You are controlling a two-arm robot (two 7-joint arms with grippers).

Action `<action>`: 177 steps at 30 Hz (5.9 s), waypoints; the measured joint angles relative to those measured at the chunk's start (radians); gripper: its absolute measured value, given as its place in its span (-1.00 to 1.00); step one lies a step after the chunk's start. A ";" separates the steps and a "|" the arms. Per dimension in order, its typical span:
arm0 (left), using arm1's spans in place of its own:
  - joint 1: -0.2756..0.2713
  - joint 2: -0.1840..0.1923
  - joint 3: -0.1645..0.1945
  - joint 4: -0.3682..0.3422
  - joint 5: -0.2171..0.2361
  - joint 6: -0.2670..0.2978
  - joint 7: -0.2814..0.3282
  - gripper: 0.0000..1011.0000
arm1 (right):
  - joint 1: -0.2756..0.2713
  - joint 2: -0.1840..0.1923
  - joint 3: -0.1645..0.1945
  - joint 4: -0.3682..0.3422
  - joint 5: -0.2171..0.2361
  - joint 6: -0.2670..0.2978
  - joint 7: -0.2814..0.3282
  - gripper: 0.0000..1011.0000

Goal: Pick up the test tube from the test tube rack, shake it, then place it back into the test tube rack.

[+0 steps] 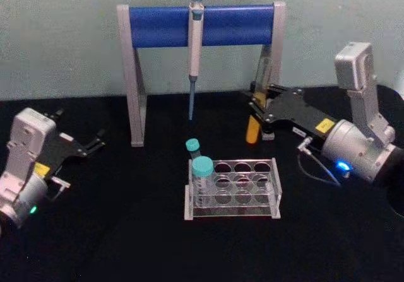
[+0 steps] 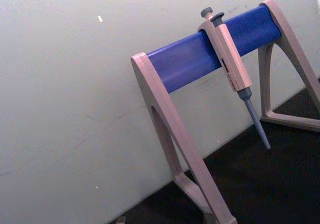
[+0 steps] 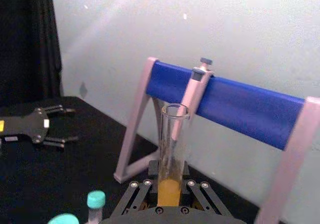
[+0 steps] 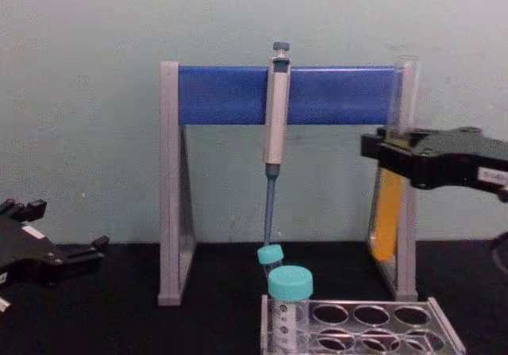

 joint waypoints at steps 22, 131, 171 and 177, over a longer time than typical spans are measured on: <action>0.000 0.000 0.000 0.000 0.000 0.000 0.000 0.98 | -0.067 0.073 -0.024 -0.120 0.088 0.109 0.092 -0.54; 0.000 0.000 0.000 0.000 0.000 0.000 0.000 0.98 | -0.089 0.056 0.040 -0.115 -0.015 0.092 -0.049 -0.54; 0.000 0.000 0.000 0.000 0.000 0.000 0.000 0.98 | 0.026 -0.048 -0.020 0.045 0.049 0.023 -0.014 -0.54; 0.000 0.000 0.000 0.000 0.000 0.000 0.000 0.98 | 0.026 -0.049 -0.018 0.045 0.044 0.028 -0.013 -0.54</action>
